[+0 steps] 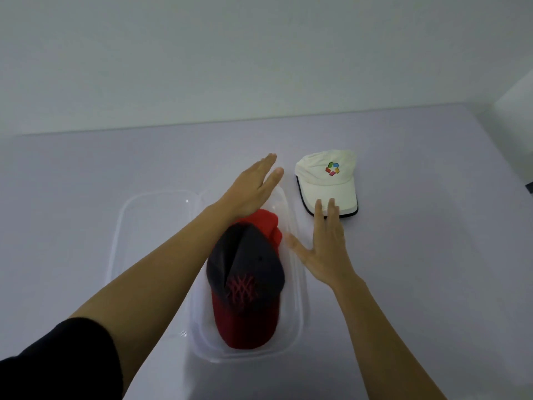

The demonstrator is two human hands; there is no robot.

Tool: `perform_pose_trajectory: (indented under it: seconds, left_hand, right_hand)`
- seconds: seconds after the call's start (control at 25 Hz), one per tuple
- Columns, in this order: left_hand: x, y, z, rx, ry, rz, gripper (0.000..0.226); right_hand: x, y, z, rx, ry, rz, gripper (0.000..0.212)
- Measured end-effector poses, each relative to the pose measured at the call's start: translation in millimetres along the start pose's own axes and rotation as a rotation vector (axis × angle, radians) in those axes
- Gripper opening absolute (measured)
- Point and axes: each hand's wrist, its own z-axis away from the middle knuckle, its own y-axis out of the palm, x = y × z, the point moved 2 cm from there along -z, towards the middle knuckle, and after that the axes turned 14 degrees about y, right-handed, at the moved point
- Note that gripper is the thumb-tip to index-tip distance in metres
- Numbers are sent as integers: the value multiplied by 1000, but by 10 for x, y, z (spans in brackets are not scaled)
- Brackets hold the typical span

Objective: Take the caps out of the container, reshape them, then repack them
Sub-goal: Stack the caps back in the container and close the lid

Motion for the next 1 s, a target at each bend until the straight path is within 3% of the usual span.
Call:
perform_pose_trajectory:
  seconds: [0.24, 0.36, 0.8, 1.0]
  left_hand:
    - [51, 445, -961, 52, -144, 86, 85]
    - [169, 618, -1250, 91, -256, 253, 90]
    - [167, 872, -1720, 511, -338, 285, 18]
    - [-36, 548, -1652, 533, -262, 219, 27]
  right_hand:
    - [-525, -362, -829, 12, 177, -181, 130]
    - [-682, -392, -1084, 84, 141, -208, 140]
    - [-821, -156, -1272, 29, 98, -196, 119]
    - [-650, -351, -1098, -21, 41, -228, 119]
